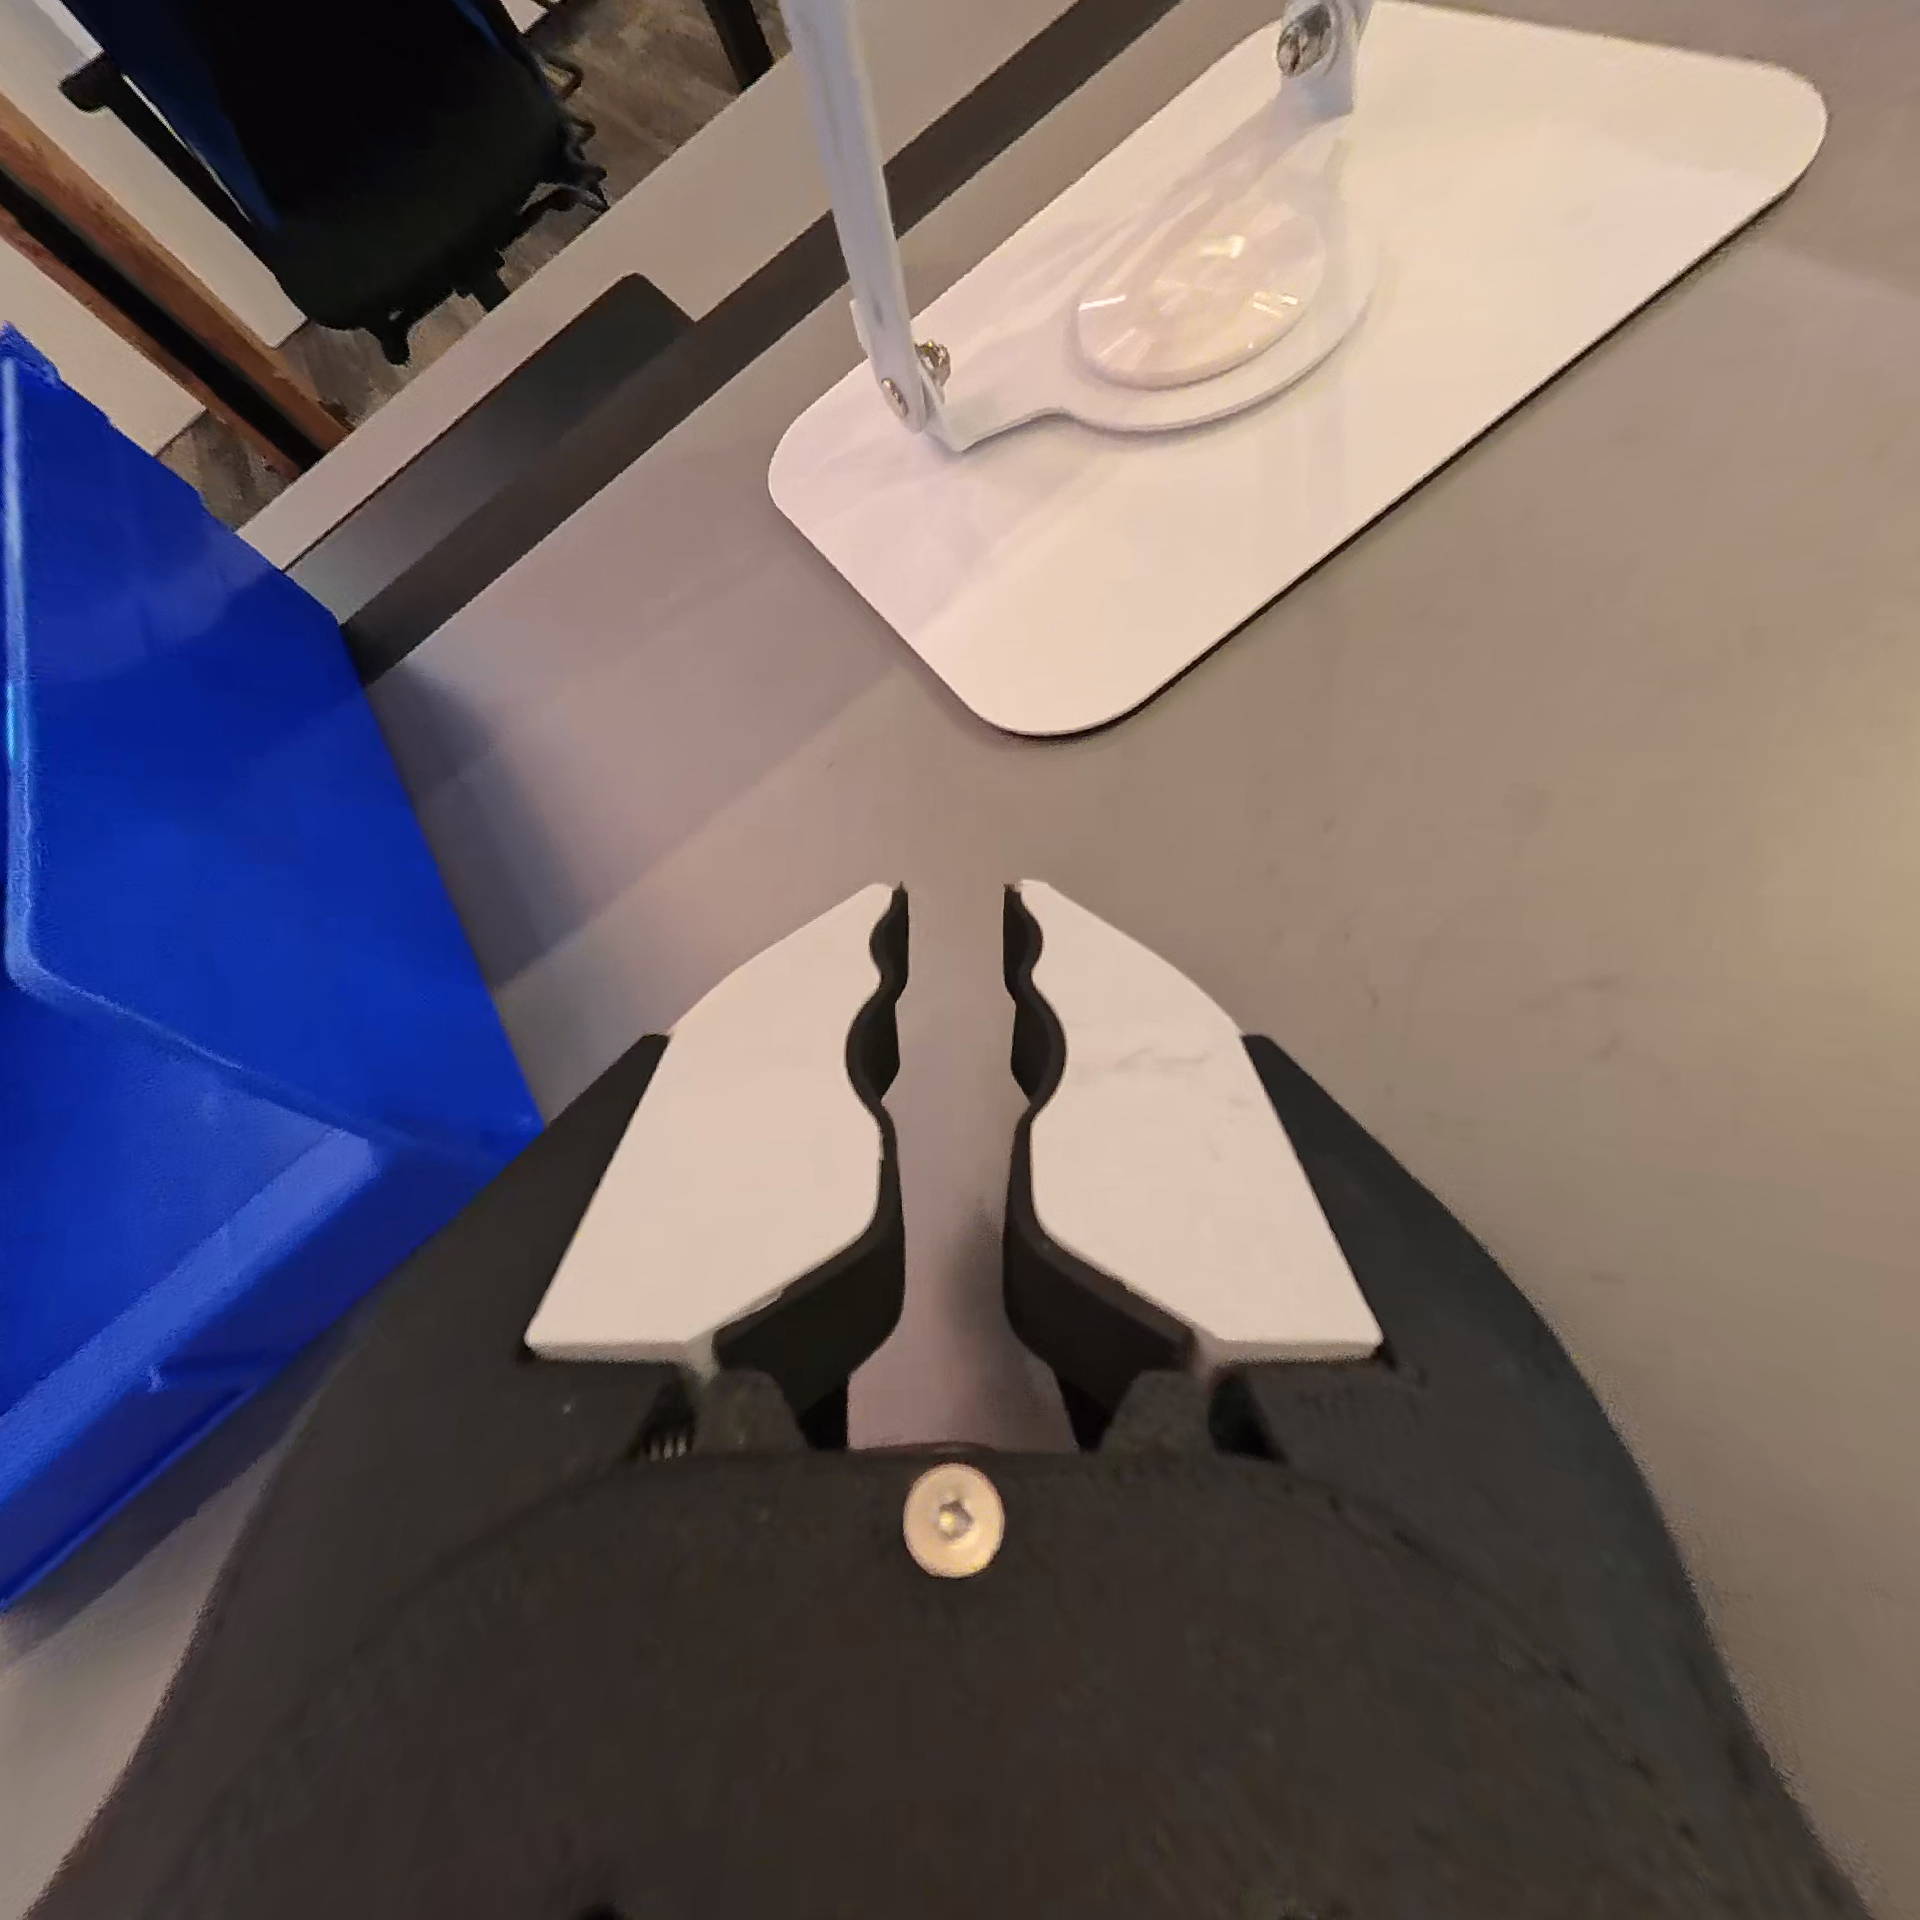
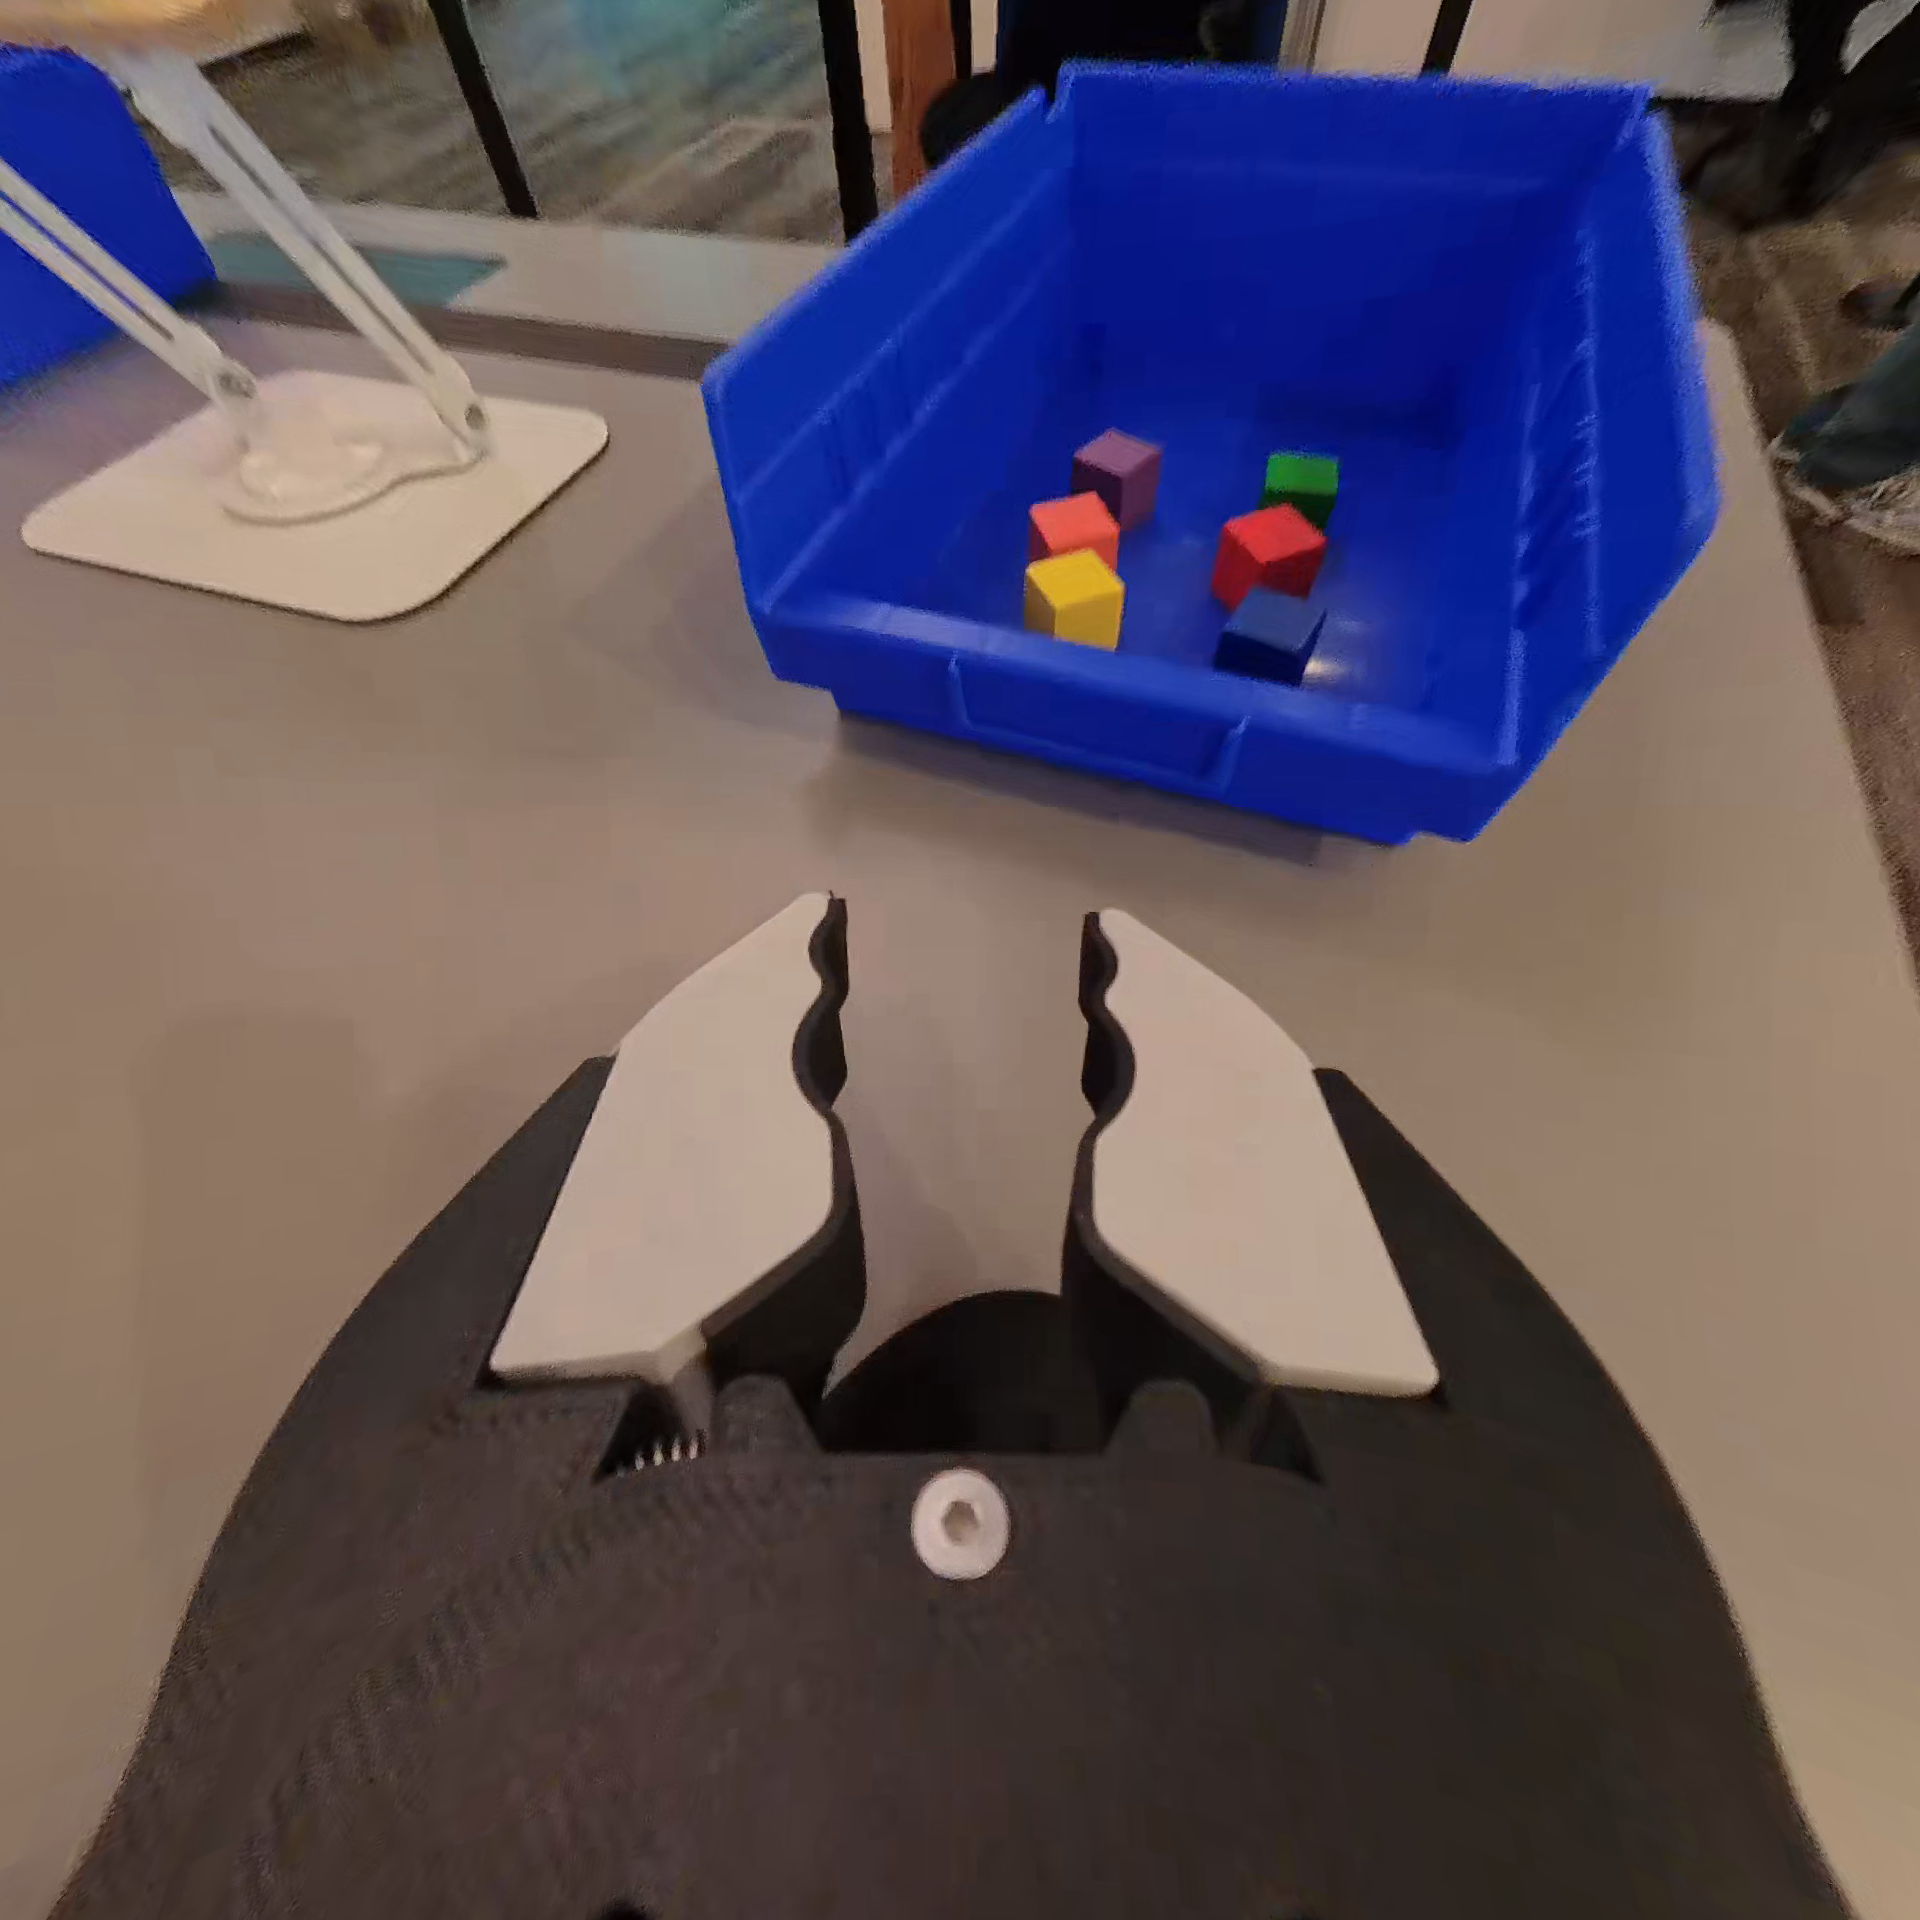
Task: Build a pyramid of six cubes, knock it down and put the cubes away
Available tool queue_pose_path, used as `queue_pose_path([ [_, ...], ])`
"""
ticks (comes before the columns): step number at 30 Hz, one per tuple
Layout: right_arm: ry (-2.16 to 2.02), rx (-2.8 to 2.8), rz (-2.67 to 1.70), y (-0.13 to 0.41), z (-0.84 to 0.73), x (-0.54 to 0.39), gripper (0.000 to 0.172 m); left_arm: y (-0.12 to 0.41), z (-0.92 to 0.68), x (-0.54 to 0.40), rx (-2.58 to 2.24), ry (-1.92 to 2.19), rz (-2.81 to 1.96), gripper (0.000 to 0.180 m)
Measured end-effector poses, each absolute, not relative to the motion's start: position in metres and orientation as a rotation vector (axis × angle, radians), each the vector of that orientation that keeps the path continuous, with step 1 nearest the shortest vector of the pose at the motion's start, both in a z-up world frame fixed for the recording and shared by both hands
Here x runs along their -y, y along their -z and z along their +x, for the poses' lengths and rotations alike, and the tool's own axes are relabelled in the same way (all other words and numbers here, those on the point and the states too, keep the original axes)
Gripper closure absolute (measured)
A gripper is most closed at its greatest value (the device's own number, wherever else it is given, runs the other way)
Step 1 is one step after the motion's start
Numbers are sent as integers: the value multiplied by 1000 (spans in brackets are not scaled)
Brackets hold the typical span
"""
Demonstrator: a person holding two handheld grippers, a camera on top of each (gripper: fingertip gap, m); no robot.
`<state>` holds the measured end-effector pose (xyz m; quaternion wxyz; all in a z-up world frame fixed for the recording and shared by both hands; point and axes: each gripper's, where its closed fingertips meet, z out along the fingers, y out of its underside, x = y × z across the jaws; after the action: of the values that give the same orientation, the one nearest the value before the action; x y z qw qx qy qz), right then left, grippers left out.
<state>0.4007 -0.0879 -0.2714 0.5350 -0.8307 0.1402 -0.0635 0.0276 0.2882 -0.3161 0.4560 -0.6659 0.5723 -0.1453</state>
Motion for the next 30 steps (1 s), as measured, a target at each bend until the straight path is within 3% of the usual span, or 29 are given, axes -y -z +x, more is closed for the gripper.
queue_pose_path([
  [3, 108, -334, -2072, 289, 397, 84, 122, 320, 29, -287, -1439, 313, -1635, 163],
  [11, 182, -306, -2112, 295, 397, 82, 129, 320, 28, -291, -1417, 302, -1651, 149],
  [30, 311, -232, -2180, 304, 397, 78, 130, 317, 28, -292, -1398, 355, -1663, 147],
])
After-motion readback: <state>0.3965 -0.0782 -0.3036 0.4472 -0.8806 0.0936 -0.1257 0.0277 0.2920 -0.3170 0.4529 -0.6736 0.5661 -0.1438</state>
